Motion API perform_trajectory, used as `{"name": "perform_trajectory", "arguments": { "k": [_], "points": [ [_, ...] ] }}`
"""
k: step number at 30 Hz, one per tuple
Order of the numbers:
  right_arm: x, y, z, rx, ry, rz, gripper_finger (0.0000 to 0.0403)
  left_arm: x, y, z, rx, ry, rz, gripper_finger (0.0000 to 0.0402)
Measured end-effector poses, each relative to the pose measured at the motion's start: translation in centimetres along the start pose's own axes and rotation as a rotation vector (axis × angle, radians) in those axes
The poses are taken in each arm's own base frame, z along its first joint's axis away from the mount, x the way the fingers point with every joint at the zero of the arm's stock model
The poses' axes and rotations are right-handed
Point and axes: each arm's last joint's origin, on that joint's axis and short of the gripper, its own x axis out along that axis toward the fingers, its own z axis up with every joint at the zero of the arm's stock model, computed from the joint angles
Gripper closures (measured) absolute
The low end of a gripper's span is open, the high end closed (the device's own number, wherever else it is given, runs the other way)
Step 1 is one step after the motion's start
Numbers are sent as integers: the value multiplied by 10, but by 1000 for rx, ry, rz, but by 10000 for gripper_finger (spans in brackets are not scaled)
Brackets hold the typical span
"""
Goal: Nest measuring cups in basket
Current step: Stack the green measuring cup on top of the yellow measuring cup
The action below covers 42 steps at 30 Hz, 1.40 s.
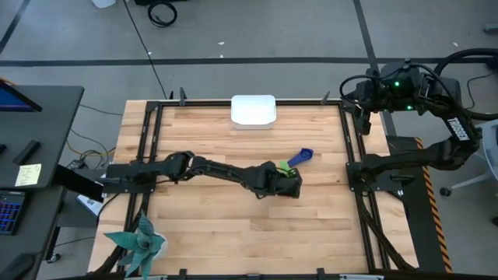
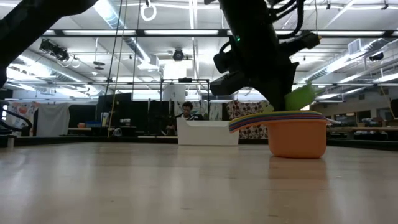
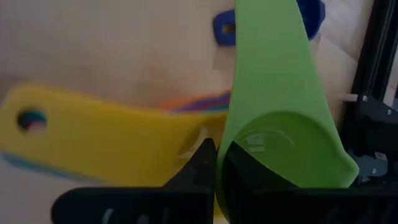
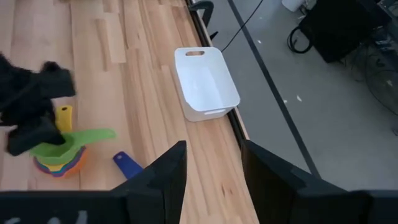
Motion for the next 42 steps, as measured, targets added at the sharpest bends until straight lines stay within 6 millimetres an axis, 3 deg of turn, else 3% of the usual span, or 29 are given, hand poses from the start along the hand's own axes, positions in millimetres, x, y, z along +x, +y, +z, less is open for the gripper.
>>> {"name": "perform_trajectory", "arguments": {
  "k": [6,19,27,42],
  "points": [
    [0,0,0,0,0,-1,245,5,-3,10,42,22,23,387],
    [0,0,0,0,-1,0,245,2,4,5,81,134,120,387],
    [0,0,0,0,-1,0,245,6,1,12,123,171,126,358],
    [-2,0,-2,0,2,0,245,6,-4,10,262,219,64,350]
  ]
}}
